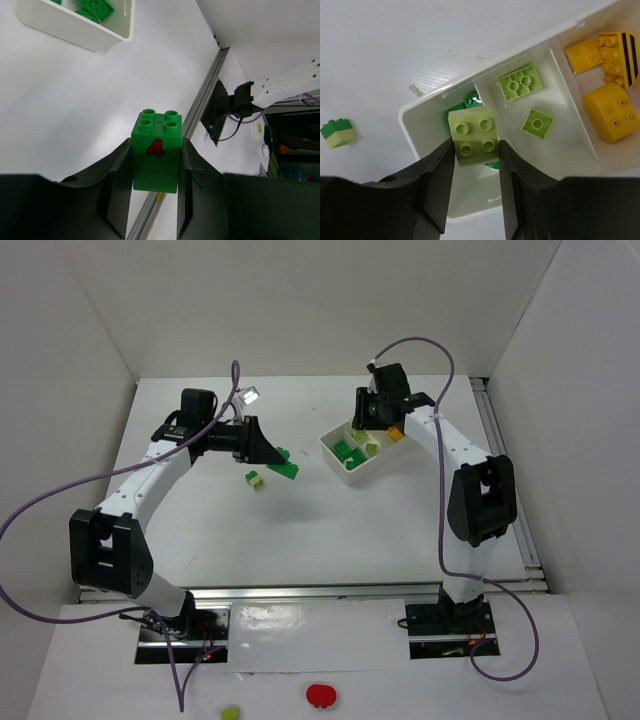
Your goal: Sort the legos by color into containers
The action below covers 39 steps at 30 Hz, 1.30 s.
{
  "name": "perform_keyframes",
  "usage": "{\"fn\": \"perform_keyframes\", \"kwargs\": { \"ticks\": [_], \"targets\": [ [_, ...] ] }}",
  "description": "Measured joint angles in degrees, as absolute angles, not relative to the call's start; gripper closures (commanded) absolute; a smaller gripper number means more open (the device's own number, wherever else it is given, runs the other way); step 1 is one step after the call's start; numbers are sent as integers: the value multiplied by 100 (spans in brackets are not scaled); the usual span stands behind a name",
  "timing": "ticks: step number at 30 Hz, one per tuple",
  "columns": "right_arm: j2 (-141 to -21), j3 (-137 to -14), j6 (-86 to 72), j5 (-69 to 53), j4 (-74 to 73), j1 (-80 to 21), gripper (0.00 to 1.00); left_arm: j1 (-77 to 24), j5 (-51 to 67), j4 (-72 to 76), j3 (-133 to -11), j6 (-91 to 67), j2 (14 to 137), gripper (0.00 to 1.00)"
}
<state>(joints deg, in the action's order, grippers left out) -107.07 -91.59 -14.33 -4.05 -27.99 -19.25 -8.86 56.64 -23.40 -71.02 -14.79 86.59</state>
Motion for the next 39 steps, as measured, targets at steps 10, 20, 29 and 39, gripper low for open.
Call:
{"fn": "perform_keyframes", "kwargs": {
  "ticks": [10, 20, 29, 39],
  "targets": [
    [-10881, -9286, -1402, 377, -2803, -1785, 56, -886, 5312, -2084, -7116, -1953, 8685, 100],
    [-11404, -9419, -1315, 534, -2860, -1776, 23, -886, 5159, -1984, -7203, -2171, 8792, 100],
    [-10610, -8827, -1164, -152, -2587, -1975, 44, -875, 5264, -2008, -7387, -2246, 8833, 100],
    [-9651, -8659, -766, -4303, -2032, -2163, 19, -805, 6222, -1870, -7450, -2233, 8978, 100]
  ]
}}
